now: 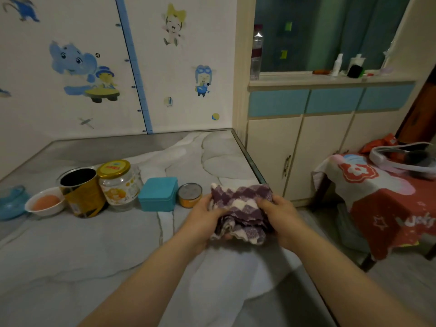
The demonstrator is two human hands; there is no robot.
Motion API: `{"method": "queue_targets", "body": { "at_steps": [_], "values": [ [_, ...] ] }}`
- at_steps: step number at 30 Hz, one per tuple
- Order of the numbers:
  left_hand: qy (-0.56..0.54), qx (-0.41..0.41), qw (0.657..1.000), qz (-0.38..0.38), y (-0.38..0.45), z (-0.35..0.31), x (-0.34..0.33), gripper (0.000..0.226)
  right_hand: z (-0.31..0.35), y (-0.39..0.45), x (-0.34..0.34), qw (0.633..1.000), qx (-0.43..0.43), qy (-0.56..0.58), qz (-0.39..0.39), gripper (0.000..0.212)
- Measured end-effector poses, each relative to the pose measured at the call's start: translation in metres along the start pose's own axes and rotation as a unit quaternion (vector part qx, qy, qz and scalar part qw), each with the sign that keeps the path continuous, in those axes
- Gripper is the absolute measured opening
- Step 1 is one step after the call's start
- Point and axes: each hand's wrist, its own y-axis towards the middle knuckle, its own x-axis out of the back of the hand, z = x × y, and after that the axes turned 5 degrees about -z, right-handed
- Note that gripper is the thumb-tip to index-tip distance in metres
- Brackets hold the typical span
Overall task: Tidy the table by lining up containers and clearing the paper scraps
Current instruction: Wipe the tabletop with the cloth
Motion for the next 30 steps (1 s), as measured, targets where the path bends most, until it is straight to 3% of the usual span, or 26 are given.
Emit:
{"method": "queue_targets", "body": {
  "at_steps": [6,12,18,21,24,27,28,30],
  "values": [
    [0.076,-0.077,0.992,-0.064,0.032,-0.016,-0.010,0.046,0.019,0.039,-0.007,0.998,0.038,-0.040,-0.019,0.023],
    [0.171,-0.049,0.981,-0.073,0.036,0.000,-0.004,0.090,0.013,0.040,-0.017,0.995,0.074,-0.065,-0.019,0.056],
    [0.396,-0.084,0.914,-0.033,0.022,0.000,-0.009,0.055,0.007,0.029,-0.012,0.994,0.087,-0.064,-0.013,0.055],
    [0.279,-0.078,0.956,-0.037,0.012,-0.002,-0.014,0.032,0.009,0.020,-0.009,0.997,0.074,-0.032,-0.014,0.050],
    [0.106,0.001,0.992,-0.062,0.008,-0.006,-0.016,0.039,0.012,0.012,-0.004,0.999,0.044,0.019,-0.019,0.055],
    [-0.102,0.064,0.991,-0.067,0.003,-0.012,-0.019,0.041,0.012,0.006,0.002,0.999,0.029,0.032,-0.005,0.064],
    [-0.133,0.065,0.987,-0.068,0.000,-0.013,-0.019,0.040,0.013,0.002,0.004,0.999,0.030,0.022,0.000,0.065],
    [-0.072,0.047,0.994,-0.064,-0.002,-0.005,-0.012,0.041,0.014,-0.007,0.008,0.999,0.036,-0.018,0.007,0.065]
  ]
}}
